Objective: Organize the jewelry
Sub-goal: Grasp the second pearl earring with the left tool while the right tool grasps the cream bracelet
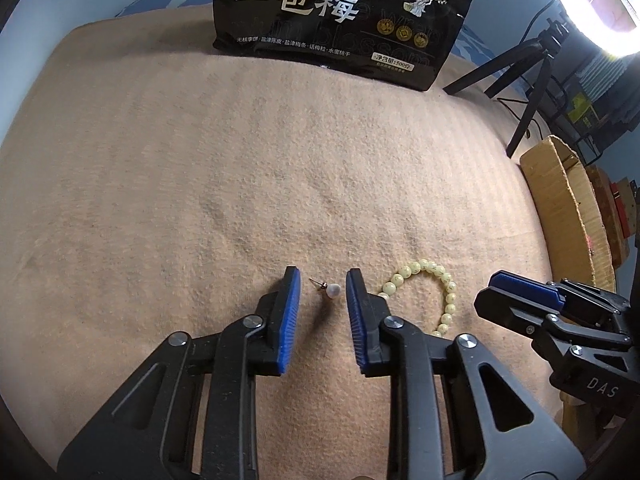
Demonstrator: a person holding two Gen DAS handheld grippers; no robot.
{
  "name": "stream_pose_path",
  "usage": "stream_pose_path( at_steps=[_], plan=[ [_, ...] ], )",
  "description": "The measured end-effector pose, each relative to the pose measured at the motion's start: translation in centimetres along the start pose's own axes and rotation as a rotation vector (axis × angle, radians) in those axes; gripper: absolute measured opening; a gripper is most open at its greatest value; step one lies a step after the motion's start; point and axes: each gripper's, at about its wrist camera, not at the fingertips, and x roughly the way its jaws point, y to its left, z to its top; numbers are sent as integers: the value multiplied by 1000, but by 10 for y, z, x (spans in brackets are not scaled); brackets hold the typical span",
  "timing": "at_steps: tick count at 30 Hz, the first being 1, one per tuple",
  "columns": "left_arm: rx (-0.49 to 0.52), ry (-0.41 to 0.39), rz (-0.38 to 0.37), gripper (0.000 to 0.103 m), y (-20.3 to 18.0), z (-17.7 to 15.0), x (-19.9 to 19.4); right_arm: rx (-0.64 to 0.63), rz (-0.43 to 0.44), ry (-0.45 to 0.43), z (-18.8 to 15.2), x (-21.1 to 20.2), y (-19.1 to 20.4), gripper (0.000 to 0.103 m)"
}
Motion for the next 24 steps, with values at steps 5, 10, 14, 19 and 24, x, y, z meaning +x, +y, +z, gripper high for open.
stream_pose_path(
  at_steps=[5,10,14,19,24],
  plan=[
    [-5,-1,0,21,2,0,4,2,0,6,2,7,3,29],
    [-8,-3,-2,19,4,1,6,2,-6,13,4,14,5,27],
    [-9,-1,-4,16,4,2,10,1,-22,19,7,23,8,24],
    [-6,-1,-2,16,4,3,11,-9,-31,32,9,32,10,21],
    [-11,-4,-4,15,5,3,11,-29,-65,36,8,39,14,12]
  ],
)
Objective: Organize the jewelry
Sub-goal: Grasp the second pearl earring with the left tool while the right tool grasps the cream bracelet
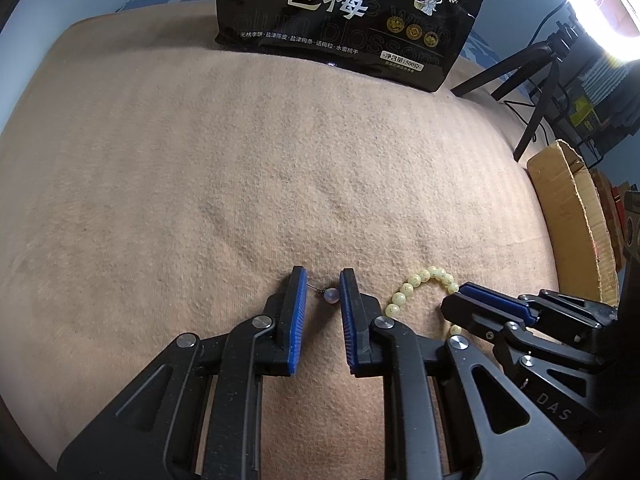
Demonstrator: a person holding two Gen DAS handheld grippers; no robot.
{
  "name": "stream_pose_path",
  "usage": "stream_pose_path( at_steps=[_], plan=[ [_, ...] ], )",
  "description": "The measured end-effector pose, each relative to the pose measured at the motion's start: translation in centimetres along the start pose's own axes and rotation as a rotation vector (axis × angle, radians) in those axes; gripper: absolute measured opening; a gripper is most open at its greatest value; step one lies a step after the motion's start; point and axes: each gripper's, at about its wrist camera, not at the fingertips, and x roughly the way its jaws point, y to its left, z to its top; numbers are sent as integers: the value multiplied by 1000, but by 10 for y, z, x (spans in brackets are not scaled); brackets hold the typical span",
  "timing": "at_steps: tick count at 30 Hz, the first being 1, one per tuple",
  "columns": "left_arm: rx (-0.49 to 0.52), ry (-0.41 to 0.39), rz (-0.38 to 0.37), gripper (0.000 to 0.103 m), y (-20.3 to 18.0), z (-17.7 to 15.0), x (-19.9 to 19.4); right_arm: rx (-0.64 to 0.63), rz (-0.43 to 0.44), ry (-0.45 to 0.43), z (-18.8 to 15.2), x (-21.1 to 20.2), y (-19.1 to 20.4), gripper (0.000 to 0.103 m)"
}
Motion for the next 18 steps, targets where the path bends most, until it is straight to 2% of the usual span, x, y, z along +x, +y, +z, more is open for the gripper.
stream_pose_path(
  at_steps=[2,9,18],
  plan=[
    [0,-2,0,15,1,0,0,-3,-5,-1,0,1,0,7],
    [-10,-11,3,15,3,0,-5,0,5,-23,0,-3,-1,5],
    [-21,-32,8,15,5,-1,-17,-6,1,-71,-4,-27,-4,5]
  ],
)
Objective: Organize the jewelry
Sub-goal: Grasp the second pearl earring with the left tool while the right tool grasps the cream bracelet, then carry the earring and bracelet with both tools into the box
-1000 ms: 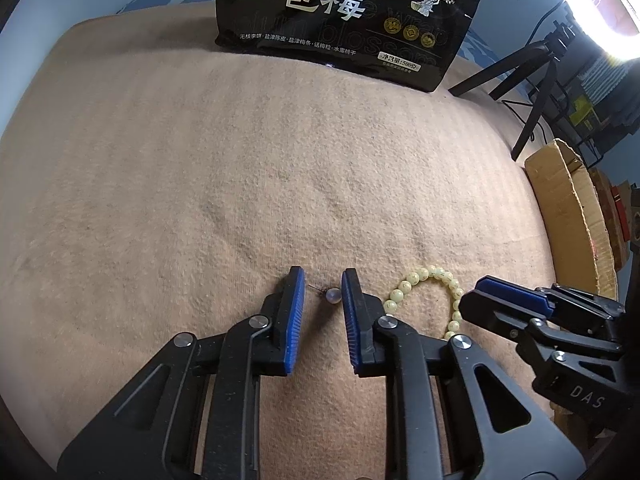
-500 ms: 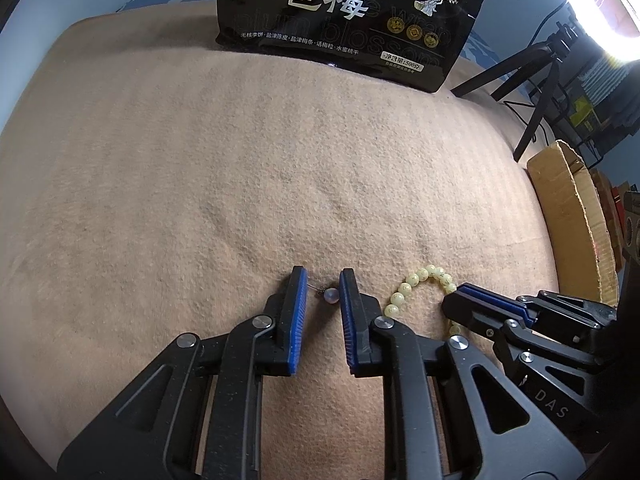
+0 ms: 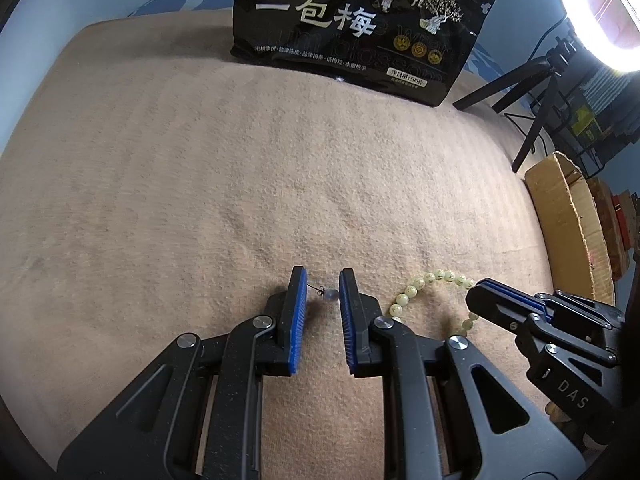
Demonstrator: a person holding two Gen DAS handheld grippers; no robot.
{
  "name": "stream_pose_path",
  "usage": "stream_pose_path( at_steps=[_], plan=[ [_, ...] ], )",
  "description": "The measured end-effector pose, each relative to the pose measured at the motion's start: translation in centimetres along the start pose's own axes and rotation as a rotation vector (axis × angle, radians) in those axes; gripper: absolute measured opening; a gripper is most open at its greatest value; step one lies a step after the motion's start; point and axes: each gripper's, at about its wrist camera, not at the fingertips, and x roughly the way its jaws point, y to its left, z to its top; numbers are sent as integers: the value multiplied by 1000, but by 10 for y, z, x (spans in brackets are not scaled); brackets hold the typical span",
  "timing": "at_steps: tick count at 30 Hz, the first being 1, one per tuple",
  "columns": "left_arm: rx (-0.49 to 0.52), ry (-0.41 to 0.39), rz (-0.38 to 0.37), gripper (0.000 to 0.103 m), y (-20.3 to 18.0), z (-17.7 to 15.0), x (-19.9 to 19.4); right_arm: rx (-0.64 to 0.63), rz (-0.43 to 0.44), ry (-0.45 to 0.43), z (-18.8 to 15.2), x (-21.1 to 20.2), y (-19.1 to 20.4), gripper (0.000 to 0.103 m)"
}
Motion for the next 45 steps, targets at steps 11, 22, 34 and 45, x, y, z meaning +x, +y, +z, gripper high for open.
stream_pose_path(
  at_steps=[11,22,34,45],
  plan=[
    [16,-33,-8,15,-12,0,-24,-17,-19,-51,-5,-33,3,5],
    [58,-59,-35,15,-44,1,-41,-8,-54,-116,-6,-71,-9,5],
    [108,-73,-90,15,-94,-2,-51,12,-94,-186,-11,-115,-35,5],
    [153,-82,-155,15,-144,-7,-58,55,-146,-258,-19,-159,-73,5]
  ],
)
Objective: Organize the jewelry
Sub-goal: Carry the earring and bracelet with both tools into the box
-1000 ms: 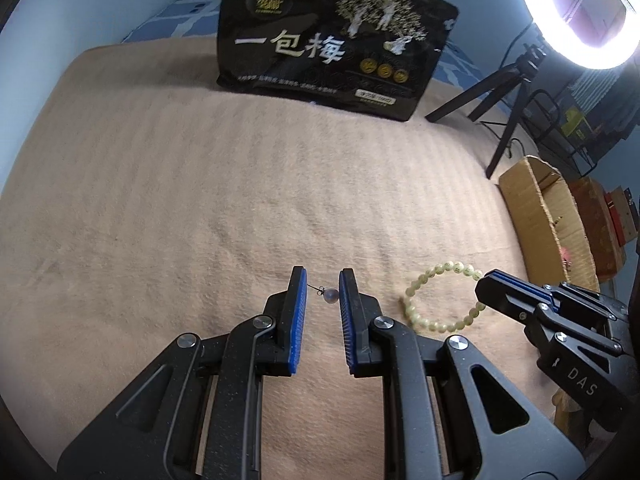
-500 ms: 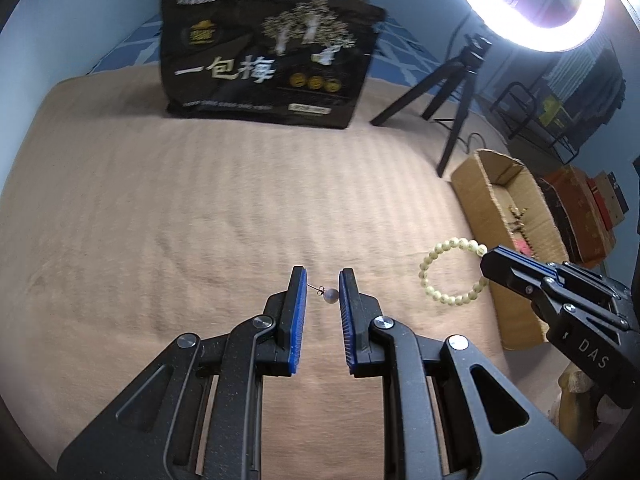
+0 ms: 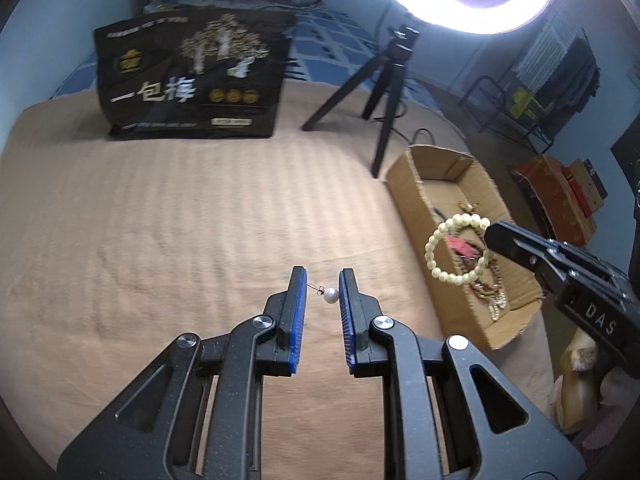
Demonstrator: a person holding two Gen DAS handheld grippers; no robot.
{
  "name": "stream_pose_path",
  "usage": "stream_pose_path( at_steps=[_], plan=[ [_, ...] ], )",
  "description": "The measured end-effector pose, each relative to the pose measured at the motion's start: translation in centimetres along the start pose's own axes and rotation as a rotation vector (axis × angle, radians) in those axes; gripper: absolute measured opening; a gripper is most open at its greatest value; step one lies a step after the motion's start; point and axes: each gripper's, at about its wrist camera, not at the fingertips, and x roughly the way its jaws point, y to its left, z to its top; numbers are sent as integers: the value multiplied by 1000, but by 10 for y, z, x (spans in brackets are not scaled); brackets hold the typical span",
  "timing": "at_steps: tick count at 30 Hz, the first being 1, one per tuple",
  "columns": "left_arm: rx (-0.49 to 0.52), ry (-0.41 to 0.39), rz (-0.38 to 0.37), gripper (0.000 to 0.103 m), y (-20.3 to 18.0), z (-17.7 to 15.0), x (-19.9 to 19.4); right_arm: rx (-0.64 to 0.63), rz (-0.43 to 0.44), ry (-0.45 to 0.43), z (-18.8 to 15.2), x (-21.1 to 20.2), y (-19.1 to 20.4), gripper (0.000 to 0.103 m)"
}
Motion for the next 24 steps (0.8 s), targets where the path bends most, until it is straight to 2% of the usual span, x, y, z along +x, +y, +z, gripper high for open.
stream_pose_path(
  at_steps=[14,24],
  plan=[
    [88,-6,-76,15,-75,0,9,69,-113,-72,1,-35,-67,5],
    [152,8,-110,15,-119,-5,22,126,-143,-92,0,-40,-104,5]
  ],
)
